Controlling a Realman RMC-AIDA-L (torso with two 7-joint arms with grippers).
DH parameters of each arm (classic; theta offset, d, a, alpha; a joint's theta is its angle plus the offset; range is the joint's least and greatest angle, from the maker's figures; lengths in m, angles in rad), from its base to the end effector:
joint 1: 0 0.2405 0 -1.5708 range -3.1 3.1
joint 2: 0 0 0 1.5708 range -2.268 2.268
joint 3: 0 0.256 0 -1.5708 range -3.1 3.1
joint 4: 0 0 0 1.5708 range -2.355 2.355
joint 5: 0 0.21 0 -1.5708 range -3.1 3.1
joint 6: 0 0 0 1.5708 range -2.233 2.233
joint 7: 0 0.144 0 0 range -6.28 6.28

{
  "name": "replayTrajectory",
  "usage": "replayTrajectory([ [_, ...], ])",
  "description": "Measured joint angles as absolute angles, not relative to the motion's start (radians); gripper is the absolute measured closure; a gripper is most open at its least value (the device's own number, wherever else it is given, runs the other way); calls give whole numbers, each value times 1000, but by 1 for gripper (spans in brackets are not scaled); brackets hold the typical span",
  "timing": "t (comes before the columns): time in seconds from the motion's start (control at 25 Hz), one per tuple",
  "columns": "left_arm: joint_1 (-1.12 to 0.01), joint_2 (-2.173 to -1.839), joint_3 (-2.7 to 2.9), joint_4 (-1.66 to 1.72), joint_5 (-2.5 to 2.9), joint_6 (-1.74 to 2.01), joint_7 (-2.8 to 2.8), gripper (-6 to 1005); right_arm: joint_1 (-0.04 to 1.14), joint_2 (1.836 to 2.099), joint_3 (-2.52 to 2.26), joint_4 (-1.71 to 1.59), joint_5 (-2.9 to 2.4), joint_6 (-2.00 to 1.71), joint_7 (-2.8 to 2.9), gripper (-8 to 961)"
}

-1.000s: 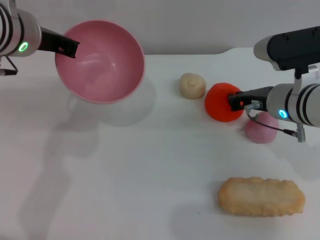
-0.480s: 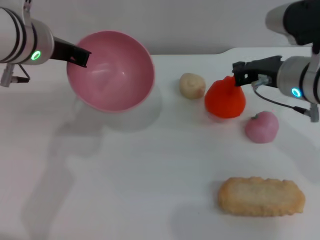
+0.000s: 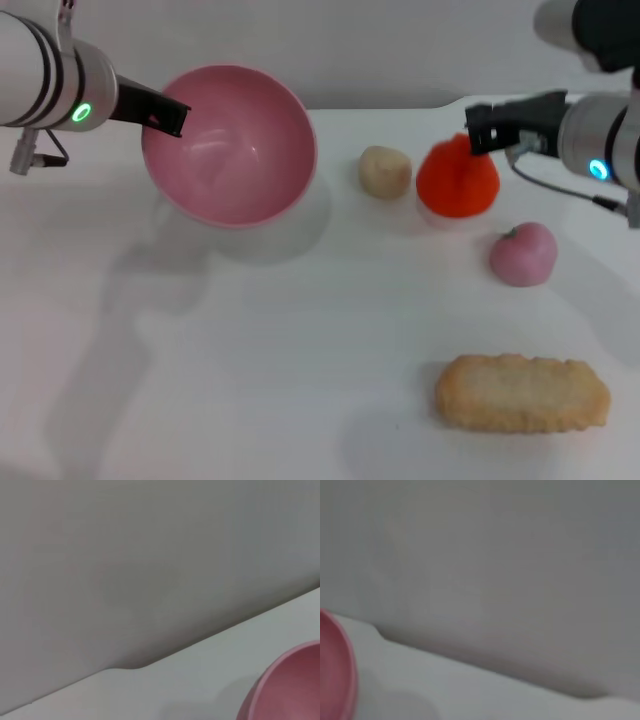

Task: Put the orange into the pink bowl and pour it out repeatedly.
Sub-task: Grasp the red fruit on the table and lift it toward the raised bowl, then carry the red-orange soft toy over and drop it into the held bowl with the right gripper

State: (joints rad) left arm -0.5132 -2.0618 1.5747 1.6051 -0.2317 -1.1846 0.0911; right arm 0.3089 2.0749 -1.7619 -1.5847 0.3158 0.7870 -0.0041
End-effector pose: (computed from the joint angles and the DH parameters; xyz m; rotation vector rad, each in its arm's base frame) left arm -0.1446 0.3896 0.0349 -2.0678 -0.8304 0.1517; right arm 0.1575 0.3665 -0.0072 -2.0834 0.8629 0.1557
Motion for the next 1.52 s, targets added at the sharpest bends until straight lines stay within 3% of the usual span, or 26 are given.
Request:
replayTrajectory([
  [0.6, -571, -2063, 1653, 1527, -316, -1164, 88, 961, 331, 2074, -1755, -1880, 250, 886, -13, 950],
  [1.52, -621, -2068, 1705, 1481, -399, -1086, 94, 959, 394, 2077, -1847, -1916, 271, 896, 17, 951],
])
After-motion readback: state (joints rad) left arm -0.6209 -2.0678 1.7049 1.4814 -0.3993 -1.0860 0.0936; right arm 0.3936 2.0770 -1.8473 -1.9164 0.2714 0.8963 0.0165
